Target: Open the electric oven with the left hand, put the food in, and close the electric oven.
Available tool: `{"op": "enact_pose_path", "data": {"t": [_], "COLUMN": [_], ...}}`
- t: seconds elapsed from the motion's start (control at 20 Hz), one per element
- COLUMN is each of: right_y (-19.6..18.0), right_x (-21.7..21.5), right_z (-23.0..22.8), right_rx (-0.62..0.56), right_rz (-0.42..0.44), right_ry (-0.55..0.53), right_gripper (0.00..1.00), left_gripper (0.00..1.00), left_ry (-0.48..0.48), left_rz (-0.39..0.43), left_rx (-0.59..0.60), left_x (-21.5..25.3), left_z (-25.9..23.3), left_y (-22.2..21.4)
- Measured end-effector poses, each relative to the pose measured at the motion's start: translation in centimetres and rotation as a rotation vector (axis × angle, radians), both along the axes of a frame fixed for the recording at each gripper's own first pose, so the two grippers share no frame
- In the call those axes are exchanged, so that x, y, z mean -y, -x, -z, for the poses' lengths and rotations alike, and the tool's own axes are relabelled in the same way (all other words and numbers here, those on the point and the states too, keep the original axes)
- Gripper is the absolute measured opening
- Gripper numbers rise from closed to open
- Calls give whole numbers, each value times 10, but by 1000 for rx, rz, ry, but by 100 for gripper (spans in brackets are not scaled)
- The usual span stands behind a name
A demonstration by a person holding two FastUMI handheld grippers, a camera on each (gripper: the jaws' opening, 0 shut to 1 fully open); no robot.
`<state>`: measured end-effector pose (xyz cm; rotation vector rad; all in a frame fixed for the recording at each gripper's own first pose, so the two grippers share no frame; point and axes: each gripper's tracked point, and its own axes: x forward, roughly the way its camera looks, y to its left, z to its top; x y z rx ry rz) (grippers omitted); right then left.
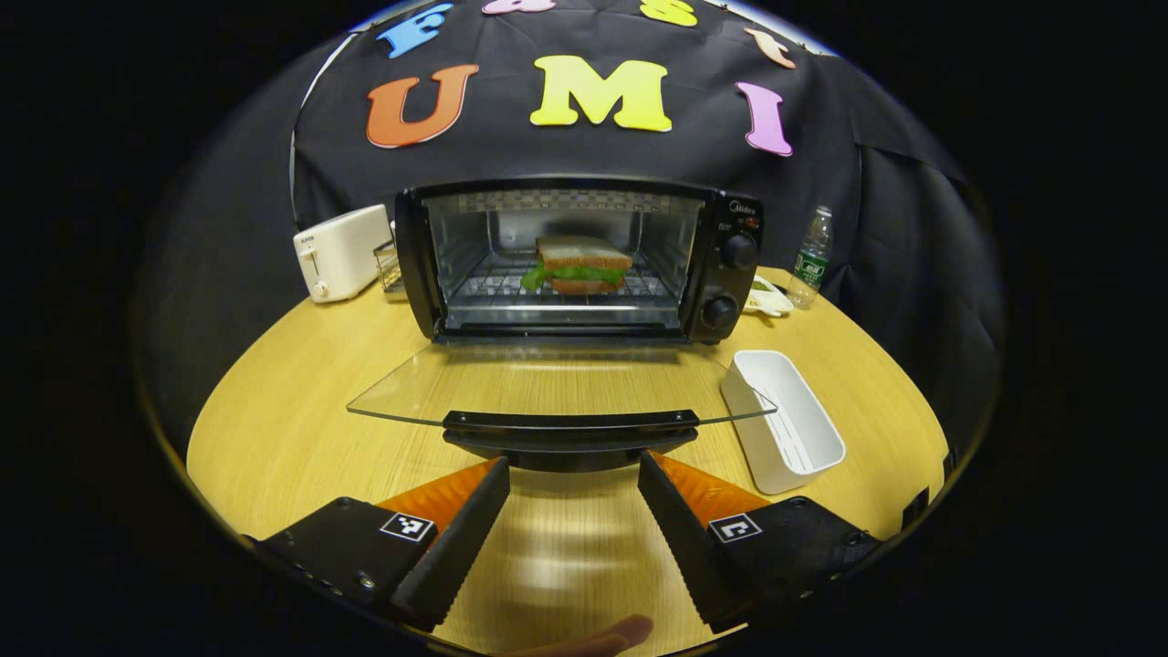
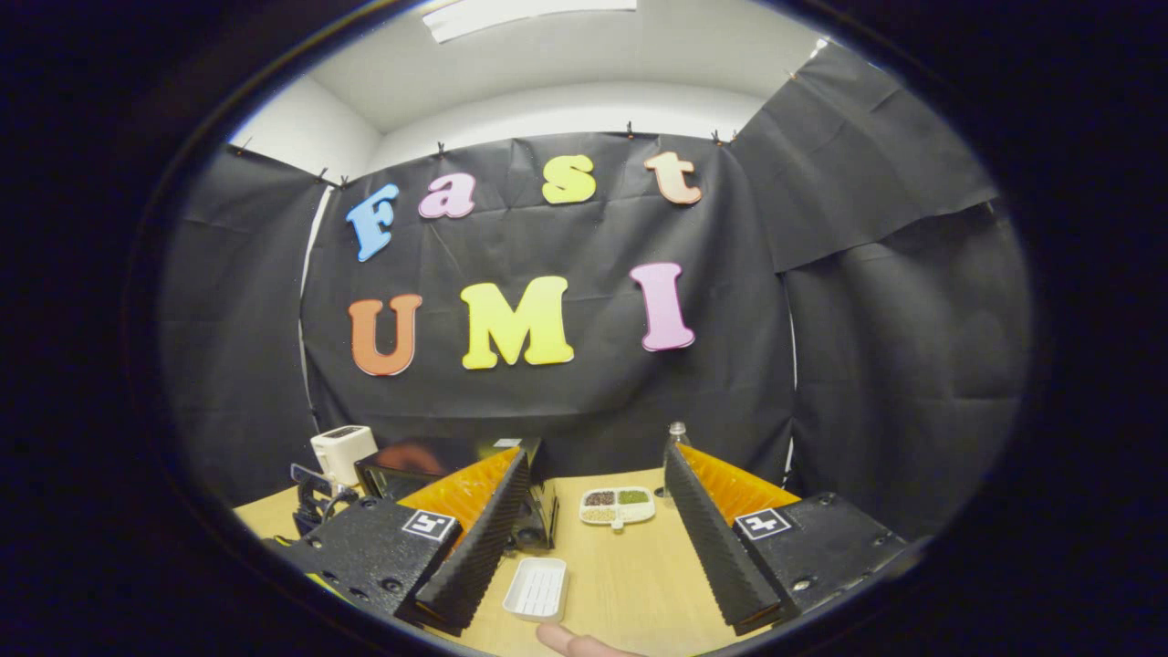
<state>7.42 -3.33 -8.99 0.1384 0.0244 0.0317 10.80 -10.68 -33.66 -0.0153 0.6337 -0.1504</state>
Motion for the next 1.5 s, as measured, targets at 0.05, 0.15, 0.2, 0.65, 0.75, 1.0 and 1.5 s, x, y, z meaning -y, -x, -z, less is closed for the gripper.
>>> {"op": "enact_pose_path", "data": {"t": [0.05, 0.15, 0.2, 0.65, 0.75, 1.0, 1.5], "right_y": [0, 0, 1, 1, 0, 0, 38], "right_x": [0, -2, -3, 3, 3, 4, 4], "right_z": [0, -3, -4, -1, 2, 8, -5], "right_rx": [-2, 0, 0, -6, -16, -42, -33], "right_rz": [3, 0, -2, 17, 20, 33, 53], "right_ry": [0, -2, -1, -1, -10, -23, 21], "right_gripper": [96, 88, 96, 96, 96, 96, 96], "left_gripper": [94, 94, 94, 95, 95, 95, 95], "left_ry": [-7, -20, -29, -39, -28, 11, 8], "left_rz": [4, 6, 8, 0, 1, -2, 25], "left_rx": [25, 70, 89, 207, 222, 225, 317], "left_x": [0, -1, -1, -3, -1, 0, -2], "left_z": [-8, -25, -32, -83, -89, -94, -150], "left_y": [-4, -14, -20, -79, -95, -128, -70]}}
